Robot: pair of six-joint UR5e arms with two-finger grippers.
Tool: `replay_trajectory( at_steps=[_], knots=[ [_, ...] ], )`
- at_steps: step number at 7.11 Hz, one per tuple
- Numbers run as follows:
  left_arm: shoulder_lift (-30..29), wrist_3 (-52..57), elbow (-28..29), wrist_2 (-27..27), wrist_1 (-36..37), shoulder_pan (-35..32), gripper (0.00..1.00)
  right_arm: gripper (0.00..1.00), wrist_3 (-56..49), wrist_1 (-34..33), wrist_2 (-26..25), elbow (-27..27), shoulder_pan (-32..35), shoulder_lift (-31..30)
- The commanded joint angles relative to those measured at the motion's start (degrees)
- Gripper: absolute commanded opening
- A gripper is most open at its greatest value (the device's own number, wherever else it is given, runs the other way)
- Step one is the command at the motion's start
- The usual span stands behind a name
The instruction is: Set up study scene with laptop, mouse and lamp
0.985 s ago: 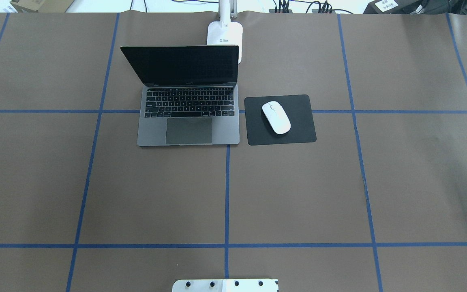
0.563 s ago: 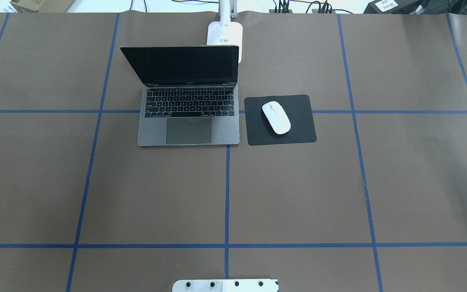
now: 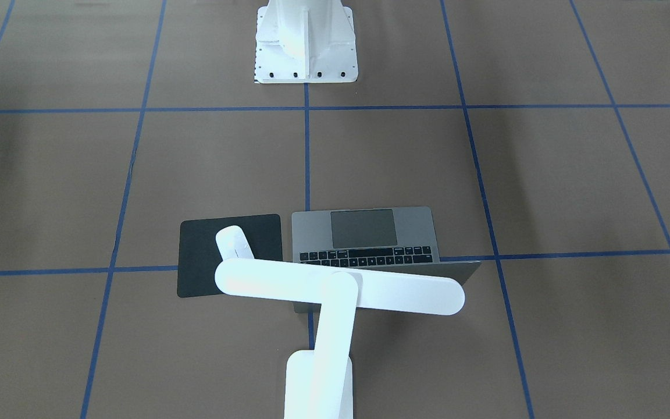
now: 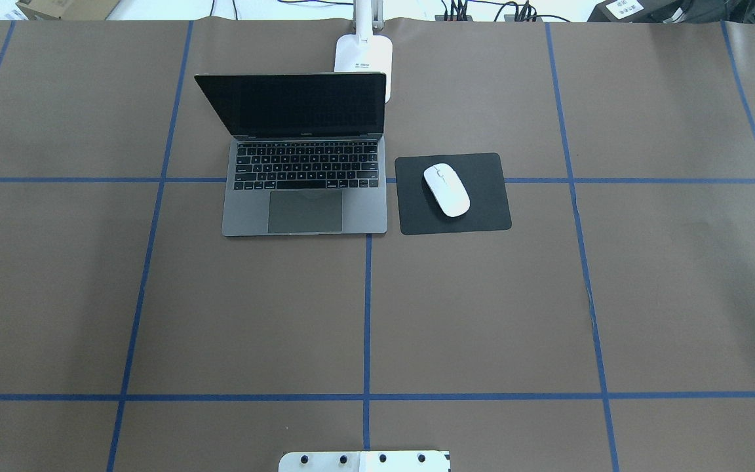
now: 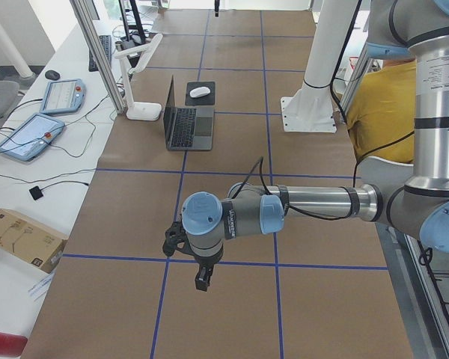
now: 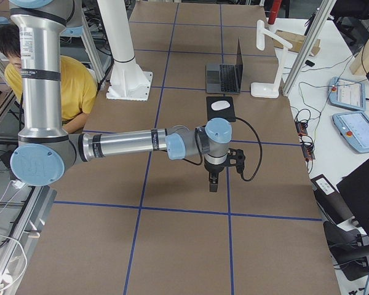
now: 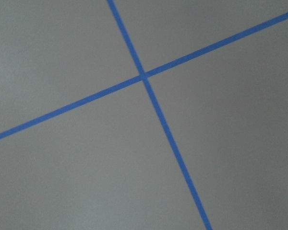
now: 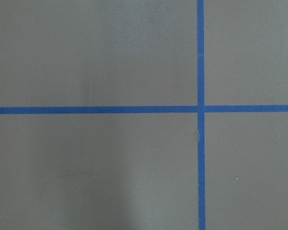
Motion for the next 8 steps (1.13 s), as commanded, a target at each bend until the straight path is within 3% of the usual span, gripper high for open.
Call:
replay_trajectory(
  at_steps=[1,4,8],
  knots=[
    [2.3,-9.7,-2.6,-0.1,-0.7,-0.5,1.00,1.00,-0.1,-0.4,0.0,0.2,2.0,-0.9],
    [2.2,-17.4,-2.8,-0.1,-5.3,0.0,1.00,1.00,-0.1,-0.4,0.1,1.4,3.5,-2.8],
    [1.5,-14.9,-2.1,-0.1,-11.8,0.4,1.00,1.00,-0.1,-0.2,0.0,4.0,5.3,-6.4]
  ],
)
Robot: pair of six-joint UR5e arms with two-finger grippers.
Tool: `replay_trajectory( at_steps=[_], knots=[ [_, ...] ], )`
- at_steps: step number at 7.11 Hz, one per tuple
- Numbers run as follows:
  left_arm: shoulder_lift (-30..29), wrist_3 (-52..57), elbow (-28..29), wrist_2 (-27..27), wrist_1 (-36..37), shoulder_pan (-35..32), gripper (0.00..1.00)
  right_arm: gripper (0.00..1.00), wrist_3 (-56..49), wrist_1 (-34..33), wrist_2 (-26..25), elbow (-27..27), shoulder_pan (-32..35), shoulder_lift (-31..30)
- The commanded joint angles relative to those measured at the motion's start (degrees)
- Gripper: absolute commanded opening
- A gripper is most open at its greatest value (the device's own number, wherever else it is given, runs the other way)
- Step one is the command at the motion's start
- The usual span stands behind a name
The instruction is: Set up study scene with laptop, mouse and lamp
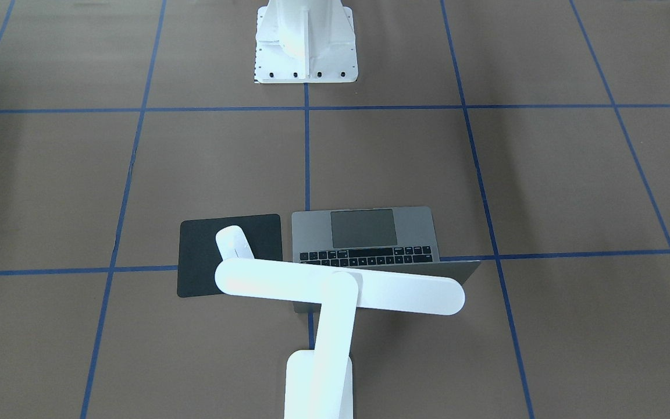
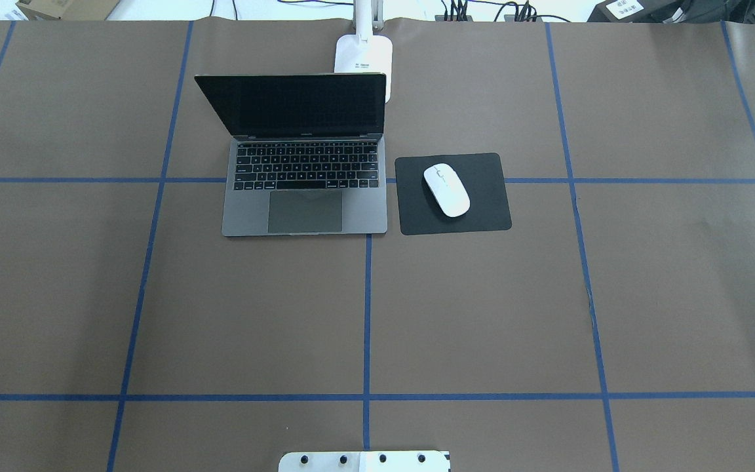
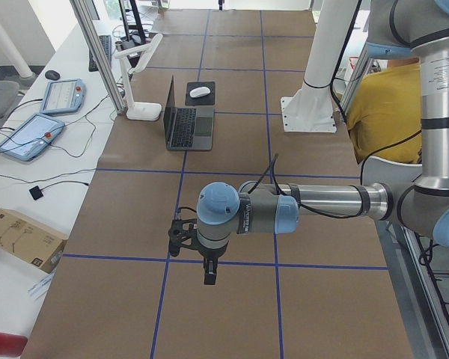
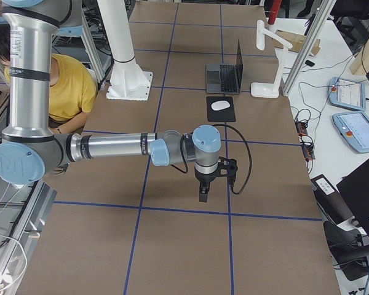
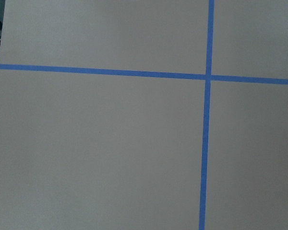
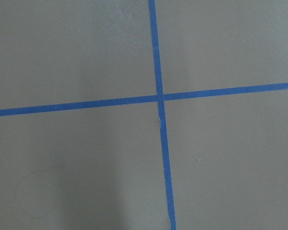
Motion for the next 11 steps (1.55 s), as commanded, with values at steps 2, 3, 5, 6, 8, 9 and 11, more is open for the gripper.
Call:
replay_trajectory(
  at_steps=[2,3,5,6,8,9,11],
  knots=[
    [-0.5,0.8,0.3,-0.9,-1.4,0.2,1.00,1.00,0.3,-0.3,0.1,2.1,0.6,-2.2],
    [-0.2,0.9,0.4,-3.5,-1.6,0.1,1.00,1.00,0.1,0.1,0.0,2.1,0.5,-2.2],
    [0.3,0.9,0.2,-3.9,-1.9,0.1,1.00,1.00,0.1,0.1,0.0,2.3,0.6,-2.0],
    [0.5,0.9,0.0,-3.9,-1.8,0.1,1.00,1.00,0.1,0.0,0.1,2.8,0.5,-1.9],
    [0.6,0.9,0.3,-3.8,-1.8,0.1,1.00,1.00,0.2,0.3,0.5,2.6,0.5,-2.0],
    [0.6,0.9,0.3,-3.8,-1.8,0.1,1.00,1.00,0.3,0.4,0.3,2.4,0.5,-1.7],
    [1.0,0.9,0.2,-3.8,-1.8,0.1,1.00,1.00,0.2,0.3,0.3,2.2,0.5,-2.1]
  ],
)
